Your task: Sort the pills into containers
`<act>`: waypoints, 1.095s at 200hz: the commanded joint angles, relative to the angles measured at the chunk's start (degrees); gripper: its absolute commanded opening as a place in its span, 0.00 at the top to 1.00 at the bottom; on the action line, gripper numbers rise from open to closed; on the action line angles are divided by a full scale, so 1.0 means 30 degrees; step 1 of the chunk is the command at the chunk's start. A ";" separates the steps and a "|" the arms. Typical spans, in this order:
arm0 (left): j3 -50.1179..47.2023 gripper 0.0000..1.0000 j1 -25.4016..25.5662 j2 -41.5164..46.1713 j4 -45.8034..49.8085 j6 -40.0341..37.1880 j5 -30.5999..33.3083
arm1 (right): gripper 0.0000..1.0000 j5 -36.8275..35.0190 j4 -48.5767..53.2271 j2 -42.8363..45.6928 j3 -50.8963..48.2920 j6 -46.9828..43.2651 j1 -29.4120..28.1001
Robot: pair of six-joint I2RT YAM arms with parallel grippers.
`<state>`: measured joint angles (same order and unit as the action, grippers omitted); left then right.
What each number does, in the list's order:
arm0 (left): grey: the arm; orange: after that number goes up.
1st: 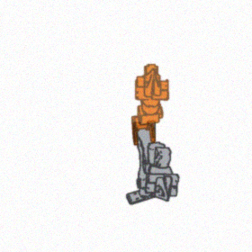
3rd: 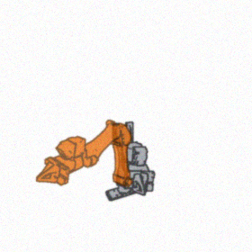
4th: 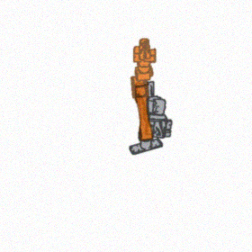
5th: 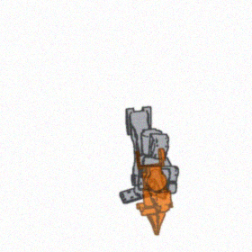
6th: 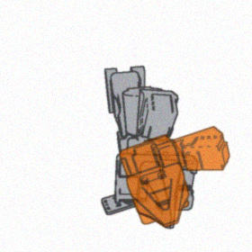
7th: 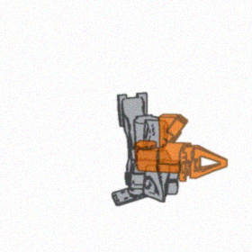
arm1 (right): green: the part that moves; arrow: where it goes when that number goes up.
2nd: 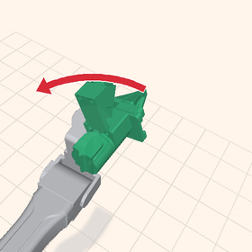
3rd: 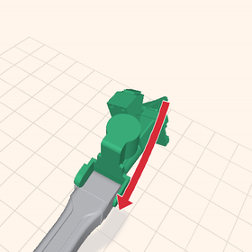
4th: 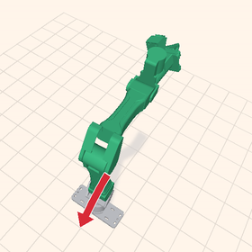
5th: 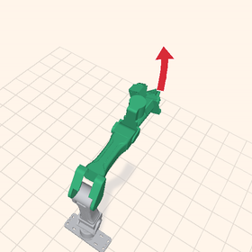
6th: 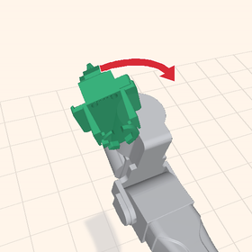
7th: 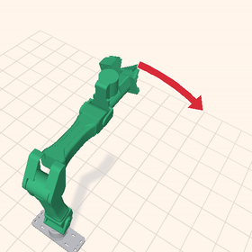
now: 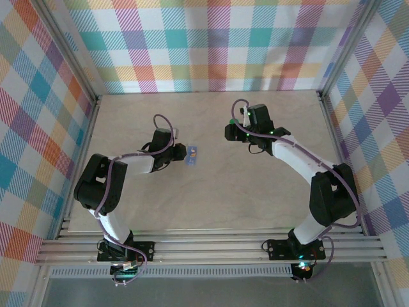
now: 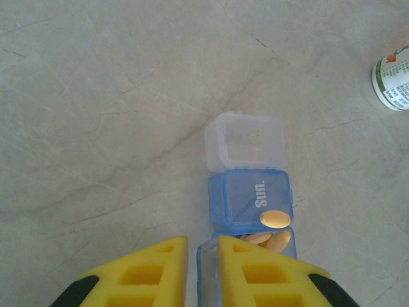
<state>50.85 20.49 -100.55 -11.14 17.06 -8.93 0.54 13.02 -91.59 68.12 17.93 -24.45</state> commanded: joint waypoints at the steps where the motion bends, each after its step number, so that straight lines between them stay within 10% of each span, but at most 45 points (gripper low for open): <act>1: 0.0344 0.83 -0.0129 -0.0228 -0.0809 -0.0124 -0.0505 | 0.23 0.0140 0.0131 0.0679 -0.0350 -0.0294 -0.0083; 219: -0.0724 0.99 0.0159 -0.1727 -0.6248 -0.0172 -0.5040 | 0.26 0.1863 -0.0786 0.0484 -0.2380 0.0673 -0.0496</act>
<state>46.98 20.49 -103.92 -28.40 18.37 -17.08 5.26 11.86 -90.28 61.58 19.29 -25.54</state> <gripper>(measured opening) 0.063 0.743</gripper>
